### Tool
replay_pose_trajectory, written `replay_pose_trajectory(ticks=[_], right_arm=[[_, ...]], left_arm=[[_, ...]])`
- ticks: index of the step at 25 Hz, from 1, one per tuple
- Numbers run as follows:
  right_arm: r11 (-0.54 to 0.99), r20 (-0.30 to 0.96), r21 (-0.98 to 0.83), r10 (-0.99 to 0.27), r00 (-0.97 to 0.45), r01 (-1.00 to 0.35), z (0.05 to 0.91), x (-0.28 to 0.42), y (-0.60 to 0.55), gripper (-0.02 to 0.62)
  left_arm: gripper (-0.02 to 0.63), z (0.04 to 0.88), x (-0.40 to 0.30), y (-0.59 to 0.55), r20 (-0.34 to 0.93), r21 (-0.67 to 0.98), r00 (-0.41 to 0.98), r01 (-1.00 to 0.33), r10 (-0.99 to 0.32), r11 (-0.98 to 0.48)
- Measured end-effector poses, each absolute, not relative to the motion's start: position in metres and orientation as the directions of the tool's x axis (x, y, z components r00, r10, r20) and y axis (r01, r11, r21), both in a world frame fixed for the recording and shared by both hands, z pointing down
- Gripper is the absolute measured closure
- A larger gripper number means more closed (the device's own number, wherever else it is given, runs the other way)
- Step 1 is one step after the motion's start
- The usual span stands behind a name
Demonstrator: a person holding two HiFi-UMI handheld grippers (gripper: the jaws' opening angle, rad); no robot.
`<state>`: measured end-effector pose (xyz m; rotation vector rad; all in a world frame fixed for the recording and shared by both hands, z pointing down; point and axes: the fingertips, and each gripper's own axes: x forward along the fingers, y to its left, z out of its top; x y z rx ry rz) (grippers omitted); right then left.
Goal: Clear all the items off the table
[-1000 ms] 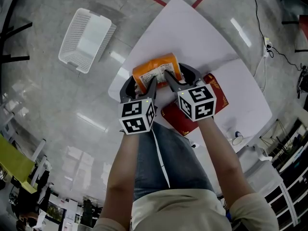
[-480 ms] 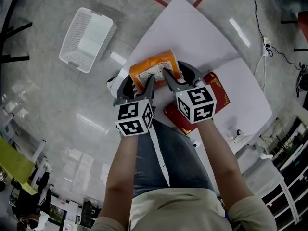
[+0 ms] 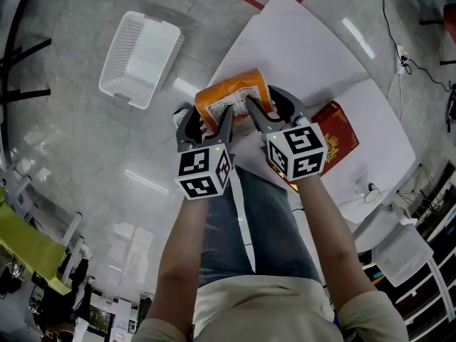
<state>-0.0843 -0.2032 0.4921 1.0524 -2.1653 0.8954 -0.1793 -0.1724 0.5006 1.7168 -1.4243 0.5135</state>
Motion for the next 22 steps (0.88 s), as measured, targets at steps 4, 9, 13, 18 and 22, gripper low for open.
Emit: replay_pose_trajectory(ticks=[4, 9, 13, 18, 22], right_arm=[[0.454, 0.720, -0.318, -0.456, -0.523, -0.833, 0.489, -0.109, -0.206, 0.407], [0.454, 0.720, -0.314, -0.459, -0.521, -0.834, 0.486, -0.143, -0.215, 0.408], [0.463, 0.720, -0.312, -0.455, -0.525, -0.829, 0.487, -0.171, -0.222, 0.408], [0.486, 0.724, -0.311, -0.436, -0.535, -0.817, 0.491, -0.205, -0.232, 0.410], [0.509, 0.726, -0.311, -0.418, -0.546, -0.802, 0.496, -0.236, -0.239, 0.411]], left_arm=[[0.313, 0.498, -0.204, -0.177, 0.746, 0.339, 0.291, -0.940, -0.599, -0.034], [0.313, 0.496, -0.239, -0.185, 0.744, 0.346, 0.294, -0.938, -0.600, -0.031], [0.313, 0.497, -0.266, -0.192, 0.740, 0.349, 0.288, -0.937, -0.608, -0.019], [0.313, 0.502, -0.300, -0.199, 0.741, 0.353, 0.277, -0.935, -0.612, 0.005], [0.313, 0.507, -0.330, -0.204, 0.743, 0.354, 0.261, -0.935, -0.616, 0.032]])
